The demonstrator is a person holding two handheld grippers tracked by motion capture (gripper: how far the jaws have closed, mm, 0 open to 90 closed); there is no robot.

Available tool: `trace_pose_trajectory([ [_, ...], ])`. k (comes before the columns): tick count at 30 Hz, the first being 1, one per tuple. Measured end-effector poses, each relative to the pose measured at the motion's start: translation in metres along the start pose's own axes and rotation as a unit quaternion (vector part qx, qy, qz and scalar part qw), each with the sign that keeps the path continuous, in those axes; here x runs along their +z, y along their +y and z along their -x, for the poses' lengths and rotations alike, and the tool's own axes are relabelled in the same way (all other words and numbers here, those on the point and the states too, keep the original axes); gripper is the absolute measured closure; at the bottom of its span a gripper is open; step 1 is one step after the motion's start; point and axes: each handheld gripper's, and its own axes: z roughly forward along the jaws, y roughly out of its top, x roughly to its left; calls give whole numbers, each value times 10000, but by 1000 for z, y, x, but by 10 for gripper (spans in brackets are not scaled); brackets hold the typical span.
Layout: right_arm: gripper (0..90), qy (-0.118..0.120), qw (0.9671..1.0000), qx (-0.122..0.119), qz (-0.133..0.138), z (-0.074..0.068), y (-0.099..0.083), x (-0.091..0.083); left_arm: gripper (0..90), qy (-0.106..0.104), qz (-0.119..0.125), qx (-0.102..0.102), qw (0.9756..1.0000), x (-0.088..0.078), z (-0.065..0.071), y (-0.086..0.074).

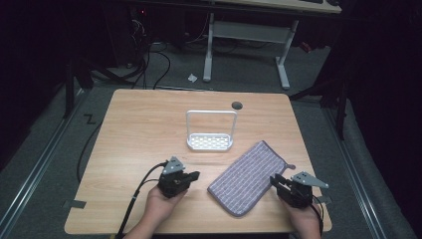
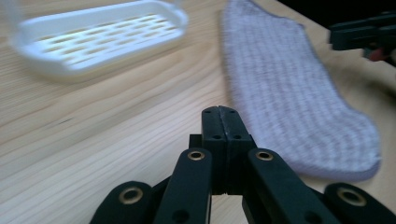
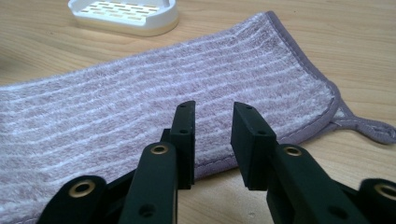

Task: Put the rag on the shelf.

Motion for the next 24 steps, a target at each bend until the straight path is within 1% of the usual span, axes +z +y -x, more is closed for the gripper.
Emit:
trace_pose_trajectory([
  [1,733,6,10000,-48,22,0,0,0,900,-63,-53,83,9999,7,4,2],
  [2,740,4,10000,-71,27,0,1,0,900,-63,-53,83,9999,7,4,2],
  [3,750,-14,10000,-88,36,-1,1,0,900,-153,-242,154,9995,21,11,1],
  [4,753,-13,9999,-89,44,-1,1,-1,900,-209,-402,178,9988,27,14,-1],
  [5,756,9,9999,-98,52,0,1,-1,900,-209,-402,178,9988,27,14,-1],
  [6,756,9,9999,-98,52,0,1,-1,900,-233,-569,231,9978,33,18,-4],
  [7,766,18,9999,-124,37,0,0,-1,900,-213,-746,352,9964,35,22,-8],
  [8,773,17,9999,-137,-5,0,0,-2,900,-221,-932,506,9941,33,28,-17],
  [9,773,17,9999,-137,-5,0,0,-2,900,-221,-932,506,9941,33,28,-17],
  [10,778,36,9999,-147,1,1,1,-2,900,-298,-953,447,9940,29,30,-22],
  [11,785,32,9999,-138,5,2,1,-2,900,-400,-959,368,9939,24,33,-27],
  [12,797,47,9999,-125,3,3,3,0,900,-611,-1058,265,9922,15,39,-35],
  [14,830,137,9998,-109,-43,4,5,5,900,-650,-1156,412,9903,6,48,-40],
  [15,842,160,9997,-165,-99,3,7,10,900,-714,-1185,412,9895,3,51,-42],
  [16,851,109,9994,-290,-179,1,10,17,900,-714,-1185,412,9895,3,51,-42],
  [17,864,71,9990,-349,-283,-1,12,24,900,-783,-1202,392,9889,0,53,-44],
  [18,864,71,9990,-349,-283,-1,12,24,900,-801,-1186,364,9890,-2,56,-45],
  [19,876,50,9987,-338,-377,-3,14,30,900,-807,-1163,365,9893,-4,57,-46],
  [20,883,-9,9981,-366,-487,-5,15,35,900,-798,-1102,362,9900,-6,57,-45],
  [21,888,-95,9971,-493,-571,-7,16,40,900,-791,-1008,324,9912,-9,56,-44],
  [22,900,-128,9962,-569,-651,-8,16,44,899,-763,-867,314,9928,-11,53,-42],
  [23,900,-120,9940,-716,-822,-12,14,52,895,-694,-700,269,9948,-12,49,-39],
  [24,900,-120,9940,-716,-822,-12,14,52,895,-601,-542,212,9965,-12,44,-35],
])
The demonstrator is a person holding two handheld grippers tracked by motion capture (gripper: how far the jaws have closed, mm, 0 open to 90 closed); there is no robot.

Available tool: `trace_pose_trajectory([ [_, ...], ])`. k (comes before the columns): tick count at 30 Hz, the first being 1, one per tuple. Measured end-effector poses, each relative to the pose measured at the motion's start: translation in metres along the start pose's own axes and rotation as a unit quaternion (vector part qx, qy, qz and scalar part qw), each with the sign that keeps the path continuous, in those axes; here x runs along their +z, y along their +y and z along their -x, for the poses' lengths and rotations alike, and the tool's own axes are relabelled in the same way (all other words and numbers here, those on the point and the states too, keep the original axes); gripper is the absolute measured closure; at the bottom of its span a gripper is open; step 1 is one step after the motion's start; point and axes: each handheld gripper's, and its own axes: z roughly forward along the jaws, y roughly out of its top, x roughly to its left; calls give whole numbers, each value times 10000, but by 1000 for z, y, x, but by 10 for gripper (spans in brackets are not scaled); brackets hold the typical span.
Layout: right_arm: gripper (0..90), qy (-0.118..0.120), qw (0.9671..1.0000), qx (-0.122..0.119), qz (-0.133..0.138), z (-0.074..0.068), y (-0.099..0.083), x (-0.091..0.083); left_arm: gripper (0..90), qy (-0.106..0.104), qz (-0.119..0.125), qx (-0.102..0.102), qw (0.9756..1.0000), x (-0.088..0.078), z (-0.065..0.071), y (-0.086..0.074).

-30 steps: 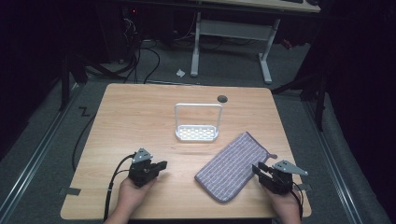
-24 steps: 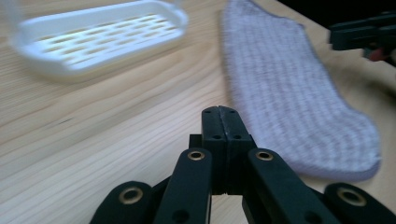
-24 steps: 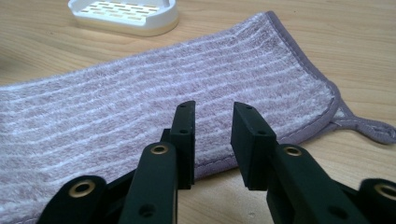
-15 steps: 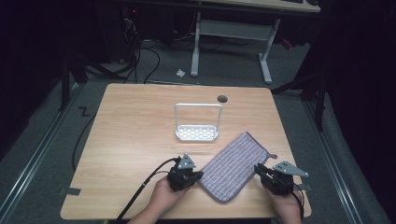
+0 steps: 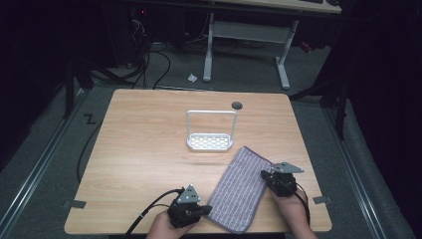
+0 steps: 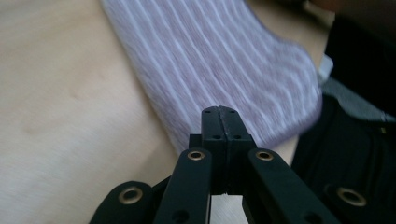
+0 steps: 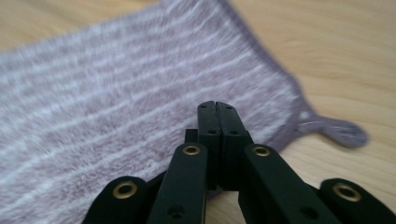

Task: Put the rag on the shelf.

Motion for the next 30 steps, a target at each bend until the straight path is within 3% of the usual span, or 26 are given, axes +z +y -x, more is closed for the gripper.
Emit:
trace_pose_trajectory([
  [2,900,43,10000,-54,-17,-2,2,1,884,110,156,-146,9997,3,-13,8],
  [5,900,224,9997,-52,20,-7,1,1,877,215,157,-200,9994,10,-27,17],
  [7,900,300,9995,-122,21,-14,-1,-1,874,248,158,-195,9994,12,-32,19],
  [9,900,507,9982,-303,99,-31,-3,-1,874,229,139,-191,9995,15,-36,21],
  [10,900,507,9982,-303,99,-31,-3,-1,874,229,139,-191,9995,15,-36,21],
  [12,900,521,9969,-578,152,-45,-2,-1,874,186,96,-189,9996,21,-36,21],
  [15,900,565,9944,-880,182,-62,-1,0,874,300,-83,24,9995,30,-33,22],
  [18,900,588,9936,-940,201,-71,0,2,874,262,-93,21,9996,34,-35,24],
  [21,900,625,9938,-901,200,-75,2,4,874,312,-288,63,9991,38,-37,21],
  [25,900,711,9933,-889,179,-81,7,8,875,332,-320,29,9989,34,-36,16],
  [28,900,769,9916,-1026,162,-88,12,13,875,296,-284,-121,9991,26,-34,8],
  [30,900,803,9902,-1132,164,-93,17,18,875,344,-299,-119,9989,20,-30,3],
])
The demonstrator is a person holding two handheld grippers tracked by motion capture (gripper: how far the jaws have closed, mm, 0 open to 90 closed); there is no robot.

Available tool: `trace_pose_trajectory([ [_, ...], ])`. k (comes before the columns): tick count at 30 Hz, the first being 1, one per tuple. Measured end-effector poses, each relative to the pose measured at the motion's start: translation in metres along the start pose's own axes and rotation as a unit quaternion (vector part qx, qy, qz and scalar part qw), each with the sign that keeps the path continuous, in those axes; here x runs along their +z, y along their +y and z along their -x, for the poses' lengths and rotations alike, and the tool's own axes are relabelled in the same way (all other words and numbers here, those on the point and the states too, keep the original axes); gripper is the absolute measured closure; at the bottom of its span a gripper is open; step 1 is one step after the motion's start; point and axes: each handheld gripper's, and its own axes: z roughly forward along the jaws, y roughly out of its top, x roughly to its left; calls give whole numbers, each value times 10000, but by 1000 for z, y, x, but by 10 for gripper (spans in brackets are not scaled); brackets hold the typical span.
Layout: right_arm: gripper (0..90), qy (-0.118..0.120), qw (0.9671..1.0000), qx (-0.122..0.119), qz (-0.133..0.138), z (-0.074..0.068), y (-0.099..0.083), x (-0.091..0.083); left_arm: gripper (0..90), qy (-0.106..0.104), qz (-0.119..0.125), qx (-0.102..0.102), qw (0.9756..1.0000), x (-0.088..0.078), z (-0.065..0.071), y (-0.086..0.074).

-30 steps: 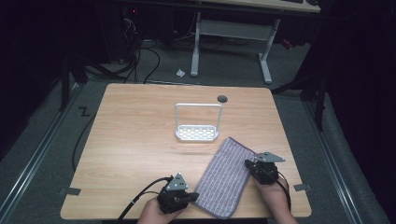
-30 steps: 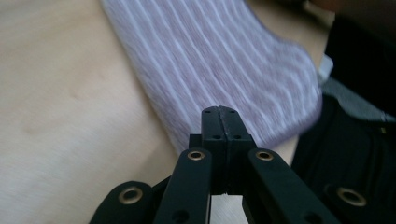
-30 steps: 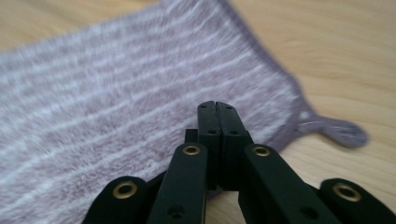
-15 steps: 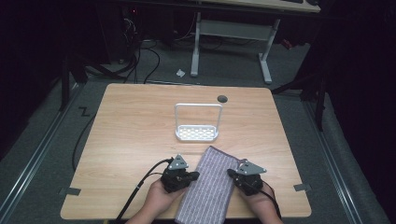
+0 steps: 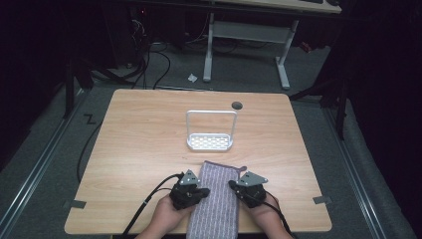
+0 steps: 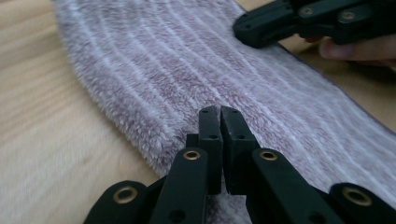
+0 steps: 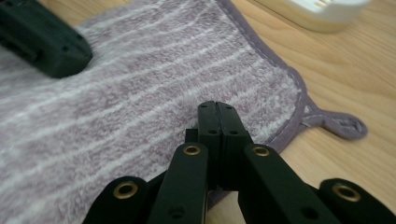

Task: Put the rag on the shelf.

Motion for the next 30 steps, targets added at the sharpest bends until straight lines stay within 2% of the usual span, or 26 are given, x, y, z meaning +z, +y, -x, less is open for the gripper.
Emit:
trace_pose_trajectory([
  [3,900,114,9998,-156,25,-7,10,11,874,152,7,32,9999,-10,6,-10],
  [7,900,202,9994,-296,30,-12,18,19,874,270,62,32,9996,-16,6,-16],
  [10,900,242,9991,-348,41,-14,20,21,874,315,77,-65,9995,-22,3,-20],
  [11,900,281,9989,-372,56,-15,21,22,860,273,62,-175,9995,-24,2,-21],
  [12,886,271,9987,-421,48,-15,21,22,837,273,62,-175,9995,-24,2,-21],
  [13,886,271,9987,-421,48,-15,21,22,837,229,90,-268,9993,-25,0,-20],
  [14,833,196,9989,-420,71,-15,22,21,785,223,151,-364,9990,-27,-3,-19],
  [15,795,171,9991,-355,126,-15,22,18,735,282,258,-471,9982,-29,-7,-18],
  [17,773,124,9994,-136,299,-12,23,11,682,417,481,-717,9954,-33,-18,-17],
  [18,753,63,9993,-50,371,-8,22,6,610,507,580,-821,9936,-34,-23,-17],
  [20,739,46,9993,-11,359,-6,21,5,580,656,689,-966,9908,-33,-33,-14],
  [21,718,15,9995,41,303,-2,17,4,534,707,693,-1018,9899,-30,-37,-11],
  [24,689,-6,9995,156,281,0,10,1,513,990,553,-1123,9872,-21,-46,-5],
  [30,603,51,9993,258,266,-1,1,-6,537,1226,572,-1247,9829,-15,-54,2],
])
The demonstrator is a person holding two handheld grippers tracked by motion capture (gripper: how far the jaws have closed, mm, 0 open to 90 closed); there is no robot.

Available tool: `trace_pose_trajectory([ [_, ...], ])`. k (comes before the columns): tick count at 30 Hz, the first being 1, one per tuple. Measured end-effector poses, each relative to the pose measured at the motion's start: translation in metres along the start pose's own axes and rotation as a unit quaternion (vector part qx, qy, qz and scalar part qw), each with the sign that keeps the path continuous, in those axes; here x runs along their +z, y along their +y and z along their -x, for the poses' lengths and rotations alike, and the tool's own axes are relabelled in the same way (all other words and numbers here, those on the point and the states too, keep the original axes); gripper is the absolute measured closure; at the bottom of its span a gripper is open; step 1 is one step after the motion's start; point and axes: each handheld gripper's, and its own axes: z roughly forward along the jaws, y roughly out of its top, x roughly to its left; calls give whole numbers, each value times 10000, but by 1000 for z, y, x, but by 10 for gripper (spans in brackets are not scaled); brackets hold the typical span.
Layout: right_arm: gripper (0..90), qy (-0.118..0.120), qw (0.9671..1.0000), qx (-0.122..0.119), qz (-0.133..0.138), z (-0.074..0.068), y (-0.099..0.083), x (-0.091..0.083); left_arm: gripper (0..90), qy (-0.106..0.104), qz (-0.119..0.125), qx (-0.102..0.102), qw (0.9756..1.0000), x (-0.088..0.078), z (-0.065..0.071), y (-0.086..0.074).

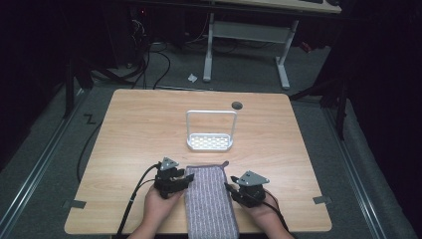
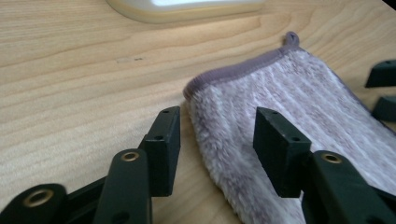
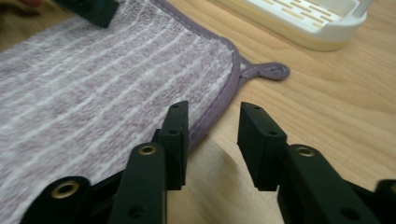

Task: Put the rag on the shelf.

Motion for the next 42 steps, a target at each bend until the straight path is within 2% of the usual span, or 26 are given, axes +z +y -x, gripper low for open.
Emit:
trace_pose_trajectory([
  [3,528,206,9995,236,18,1,6,2,583,82,26,115,9999,1,2,-1],
  [5,491,273,9991,315,39,3,16,10,600,45,9,157,9999,2,2,0],
  [6,472,253,9983,520,-83,7,25,24,614,43,13,157,9999,3,2,0],
  [7,459,173,9981,573,-168,9,28,31,619,39,25,141,9999,3,2,0],
  [8,459,173,9981,573,-168,9,28,31,622,39,25,141,9999,3,2,0],
  [9,460,64,9979,618,-198,11,30,38,622,46,49,147,9999,3,2,-1],
  [12,456,10,9958,867,-296,17,33,49,645,34,27,233,9997,3,4,-2],
  [13,461,1,9956,897,-280,16,33,50,651,34,24,241,9997,3,4,-2],
  [16,506,-79,9966,764,-308,12,34,51,665,56,20,255,9997,3,5,-1],
  [20,624,-6,9969,727,-291,8,34,50,731,12,-8,177,9998,4,3,-1],
  [21,702,45,9973,673,-285,7,33,50,779,-32,-21,148,9999,4,3,-1],
  [22,702,45,9973,673,-285,7,33,50,779,-76,-33,128,9999,4,3,-1],
  [23,756,126,9970,706,-284,6,33,49,803,-85,-42,137,9999,4,3,-1],
  [26,796,181,9968,733,-267,6,33,49,821,-124,-56,111,9998,4,3,-1],
  [29,818,167,9970,741,-169,5,31,47,835,-96,0,149,9998,2,4,-2],
  [30,818,138,9972,732,-92,3,31,44,841,-67,72,232,9997,0,5,-3],
  [33,818,79,9979,624,121,0,30,33,843,-182,312,121,9993,-4,11,-4],
  [37,814,6,9982,505,329,-4,25,18,839,-108,437,328,9984,-7,22,-5],
  [42,814,-133,9950,728,671,-5,22,5,822,-102,709,388,9967,-18,30,-3],
])
